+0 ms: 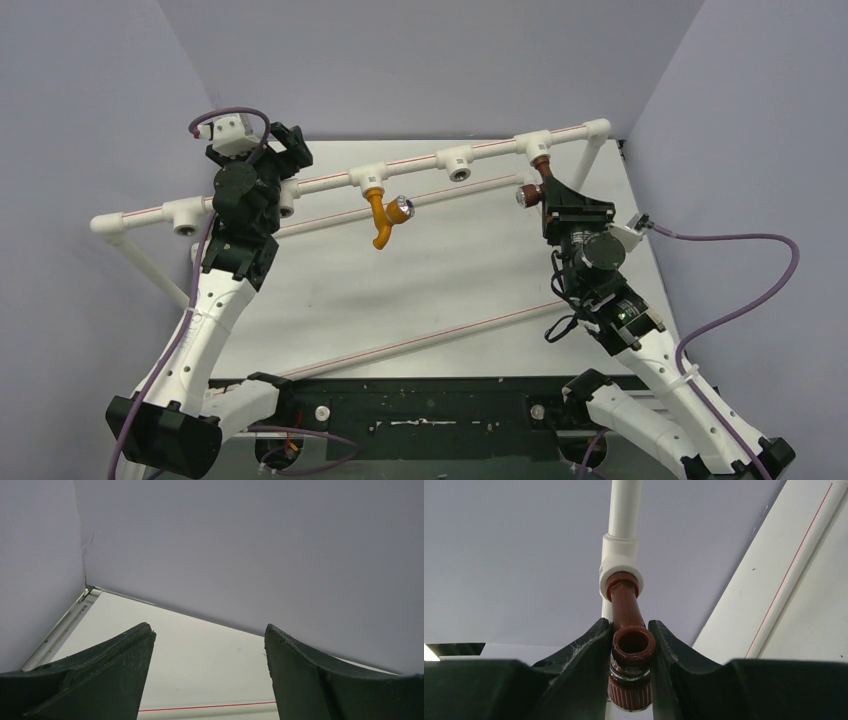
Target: Install the water faucets
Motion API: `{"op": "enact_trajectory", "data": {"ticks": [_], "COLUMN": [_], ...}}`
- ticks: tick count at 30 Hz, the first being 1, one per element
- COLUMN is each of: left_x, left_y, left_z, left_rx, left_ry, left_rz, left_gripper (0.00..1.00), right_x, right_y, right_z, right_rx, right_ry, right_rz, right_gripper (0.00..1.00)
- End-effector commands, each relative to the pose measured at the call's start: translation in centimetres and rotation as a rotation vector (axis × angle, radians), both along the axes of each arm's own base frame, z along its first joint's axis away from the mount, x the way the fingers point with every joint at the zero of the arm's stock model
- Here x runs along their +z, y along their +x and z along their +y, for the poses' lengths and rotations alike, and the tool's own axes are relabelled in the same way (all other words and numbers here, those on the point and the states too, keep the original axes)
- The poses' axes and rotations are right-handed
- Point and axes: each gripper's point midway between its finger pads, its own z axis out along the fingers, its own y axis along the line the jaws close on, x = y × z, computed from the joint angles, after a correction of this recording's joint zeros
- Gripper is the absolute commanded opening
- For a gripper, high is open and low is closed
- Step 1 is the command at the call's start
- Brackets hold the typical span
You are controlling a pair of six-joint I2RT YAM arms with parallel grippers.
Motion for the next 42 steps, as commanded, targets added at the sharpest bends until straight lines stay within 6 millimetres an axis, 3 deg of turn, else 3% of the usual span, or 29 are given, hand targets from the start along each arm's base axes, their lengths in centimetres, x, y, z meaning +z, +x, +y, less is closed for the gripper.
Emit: {"op": "enact_trajectory", "data": {"ticks": [1,5,12,17,27,34,42], "left_x": [-11.4,-11.5,-11.6,-11.6,-11.5,-11.5,-11.5], "left_y": [-0.7,-0.7,-0.6,-0.6,-0.6,-0.7,-0.7], "left_z": [-0.7,-0.7,-0.7,-0.8,-0.8,-0.8,-0.9], "left_rx": [-0.035,-0.033,-0.035,-0.037,-0.038,-0.04,-0.044], "left_ry": [0.098,0.101,0.101,0.1,0.1,0.1,0.1], "left_rz": [0.362,0.365,0.367,0.368,0.366,0.364,0.365], "left_gripper": [0.78,0.78,0.78,0.78,0.78,0.78,0.78], "right_x": [5.4,4.1,1.9,1.9,3.3,6.0,7.7], "right_y": [-1.5,-1.9,-3.7,-5.3,-7.2,-8.0,-8.4], "right_z": [0.4,0.1,-1.3,-2.6,-5.9,-6.9,-8.0], "right_rx": [0.064,0.059,0.049,0.035,-0.037,-0.046,-0.066], "right_ry": [0.133,0.08,-0.011,-0.096,-0.51,-0.936,-1.448], "right_rz": [-0.104,-0.064,-0.001,0.011,0.052,-0.049,-0.109], "right_gripper": [0.28,0.58,0.78,0.82,0.83,0.82,0.83]}}
